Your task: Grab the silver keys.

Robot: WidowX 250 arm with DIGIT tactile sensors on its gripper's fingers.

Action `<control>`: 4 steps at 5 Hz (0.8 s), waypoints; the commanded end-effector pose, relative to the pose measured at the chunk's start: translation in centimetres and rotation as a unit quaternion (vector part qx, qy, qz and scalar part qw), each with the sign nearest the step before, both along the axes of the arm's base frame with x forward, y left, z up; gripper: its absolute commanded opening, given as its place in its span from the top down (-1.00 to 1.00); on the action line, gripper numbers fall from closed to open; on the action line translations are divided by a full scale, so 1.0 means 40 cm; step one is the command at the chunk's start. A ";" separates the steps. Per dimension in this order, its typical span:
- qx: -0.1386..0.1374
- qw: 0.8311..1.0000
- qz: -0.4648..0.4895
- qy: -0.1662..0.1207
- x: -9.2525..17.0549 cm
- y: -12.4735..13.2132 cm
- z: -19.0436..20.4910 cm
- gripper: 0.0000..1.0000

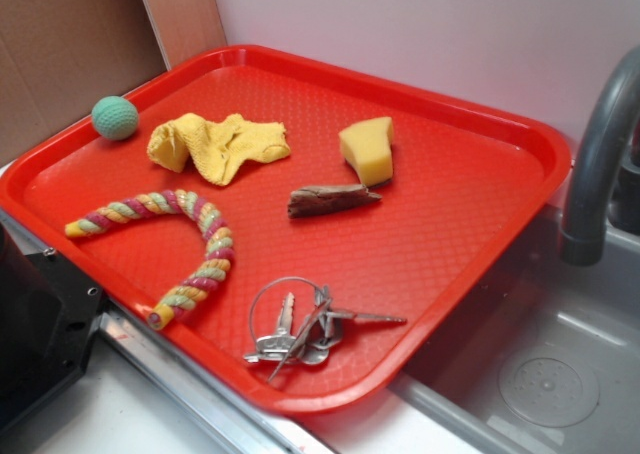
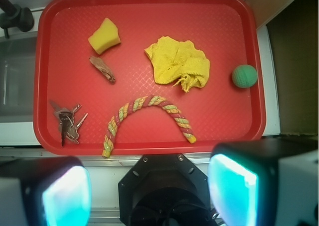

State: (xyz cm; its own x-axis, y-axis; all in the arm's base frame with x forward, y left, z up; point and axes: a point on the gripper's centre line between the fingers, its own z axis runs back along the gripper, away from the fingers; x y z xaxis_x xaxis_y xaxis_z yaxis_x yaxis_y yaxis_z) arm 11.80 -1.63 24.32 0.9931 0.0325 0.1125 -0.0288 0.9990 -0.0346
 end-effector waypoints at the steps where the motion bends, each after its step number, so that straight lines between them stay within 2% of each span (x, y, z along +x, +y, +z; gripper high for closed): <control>1: 0.000 1.000 0.000 0.000 0.000 0.000 0.000 -1.00; 2: -0.053 0.998 -0.028 -0.028 0.039 -0.062 -0.080 -1.00; 3: -0.092 0.993 -0.058 -0.041 0.063 -0.128 -0.155 -1.00; 4: -0.160 0.981 -0.105 -0.028 0.076 -0.219 -0.230 -1.00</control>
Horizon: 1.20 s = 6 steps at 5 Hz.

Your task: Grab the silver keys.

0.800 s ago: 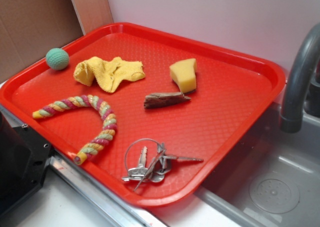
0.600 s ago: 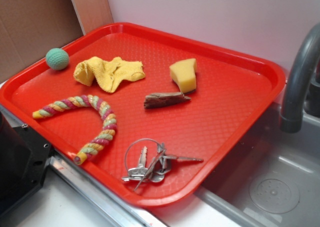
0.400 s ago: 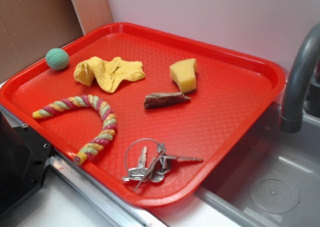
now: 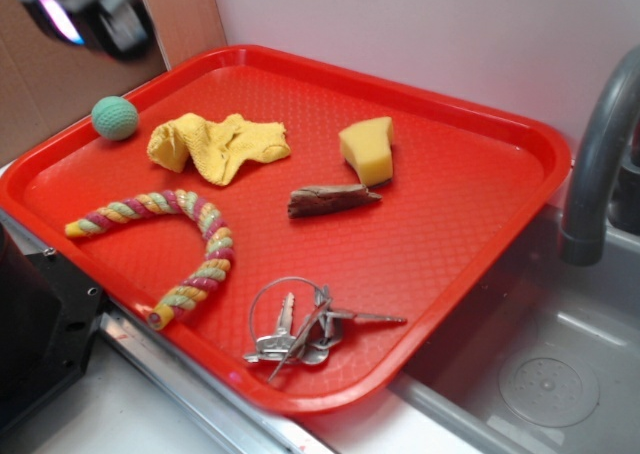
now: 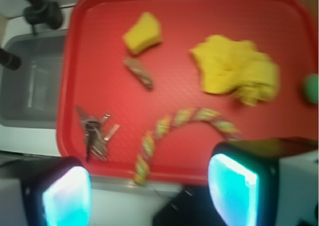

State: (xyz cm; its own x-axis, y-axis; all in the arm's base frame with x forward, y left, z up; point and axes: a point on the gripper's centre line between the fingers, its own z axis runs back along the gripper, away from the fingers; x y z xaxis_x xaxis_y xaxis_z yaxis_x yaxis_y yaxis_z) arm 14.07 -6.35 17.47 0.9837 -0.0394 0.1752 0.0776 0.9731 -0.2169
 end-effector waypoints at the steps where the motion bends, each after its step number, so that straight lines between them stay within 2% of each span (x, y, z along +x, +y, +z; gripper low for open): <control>1: -0.061 0.993 -0.101 0.031 0.016 -0.142 -0.135 -1.00; 2: -0.037 0.990 -0.126 0.050 0.026 -0.178 -0.218 -1.00; 4: -0.040 0.985 -0.157 0.059 0.017 -0.230 -0.321 -1.00; 5: -0.039 0.983 -0.162 0.077 0.018 -0.247 -0.339 -0.57; 6: -0.034 0.981 -0.158 0.103 0.019 -0.261 -0.346 1.00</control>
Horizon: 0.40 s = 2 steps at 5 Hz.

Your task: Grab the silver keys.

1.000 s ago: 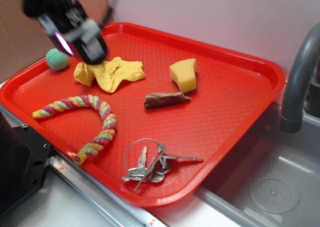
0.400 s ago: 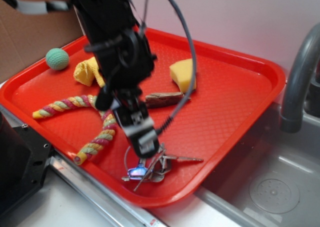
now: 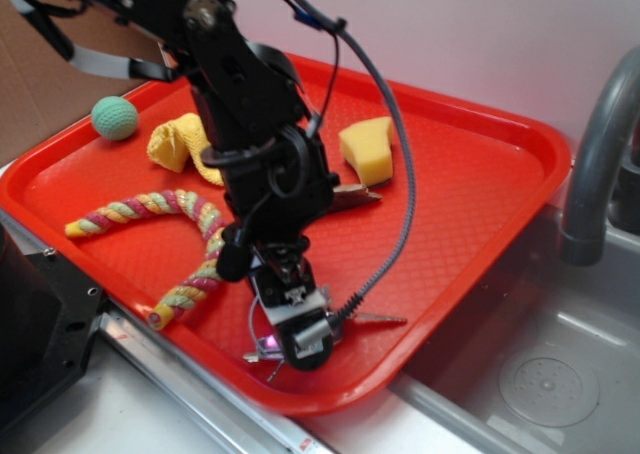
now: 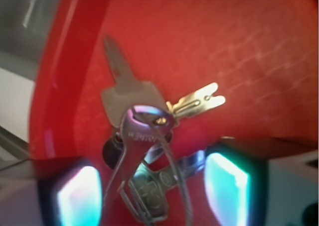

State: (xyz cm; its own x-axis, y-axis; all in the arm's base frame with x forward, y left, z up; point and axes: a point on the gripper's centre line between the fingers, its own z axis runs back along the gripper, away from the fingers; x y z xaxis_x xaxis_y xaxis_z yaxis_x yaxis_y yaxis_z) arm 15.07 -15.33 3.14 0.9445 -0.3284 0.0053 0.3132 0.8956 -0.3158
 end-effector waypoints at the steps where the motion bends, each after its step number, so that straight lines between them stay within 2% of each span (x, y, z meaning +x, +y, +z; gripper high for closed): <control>1: 0.002 1.000 -0.011 0.007 -0.001 -0.041 0.016 1.00; 2: 0.001 1.000 -0.011 0.002 -0.001 -0.039 0.023 1.00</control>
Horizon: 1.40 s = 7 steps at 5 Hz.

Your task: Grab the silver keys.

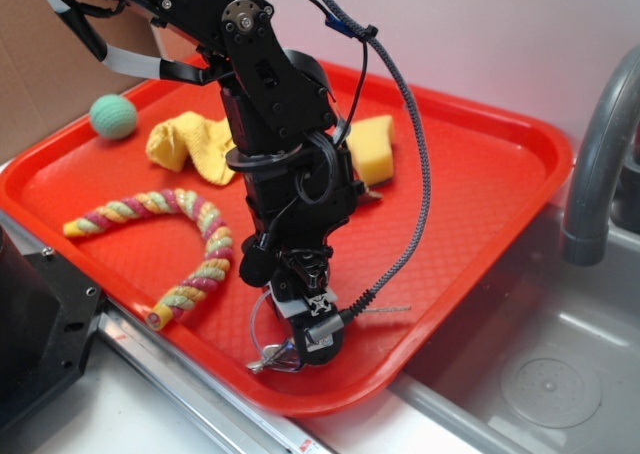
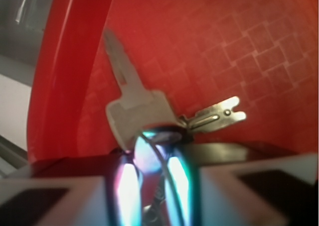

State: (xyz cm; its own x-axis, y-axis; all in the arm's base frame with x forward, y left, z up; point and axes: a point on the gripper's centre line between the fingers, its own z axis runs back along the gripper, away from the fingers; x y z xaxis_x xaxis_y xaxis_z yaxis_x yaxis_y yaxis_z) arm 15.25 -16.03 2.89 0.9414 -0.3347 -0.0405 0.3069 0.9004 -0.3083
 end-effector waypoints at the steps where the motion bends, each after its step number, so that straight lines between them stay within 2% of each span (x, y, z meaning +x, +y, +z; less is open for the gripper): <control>1: -0.004 1.000 -0.003 -0.028 -0.001 0.002 0.077 1.00; 2: 0.029 0.997 0.044 -0.064 0.019 0.094 0.201 1.00; 3: 0.113 0.982 0.128 -0.082 0.013 0.197 0.337 1.00; 4: 0.222 0.950 0.217 -0.032 0.011 0.289 0.476 1.00; 5: 0.271 0.914 0.301 0.006 0.003 0.396 0.566 1.00; 6: 0.280 0.891 0.357 -0.012 0.005 0.450 0.627 1.00; 7: 0.253 0.896 0.359 -0.058 0.023 0.460 0.636 1.00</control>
State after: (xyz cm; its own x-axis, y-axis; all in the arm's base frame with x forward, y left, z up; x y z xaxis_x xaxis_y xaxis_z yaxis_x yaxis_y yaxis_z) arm 17.38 4.08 26.54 0.9285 0.3691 0.0401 -0.3689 0.9049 0.2124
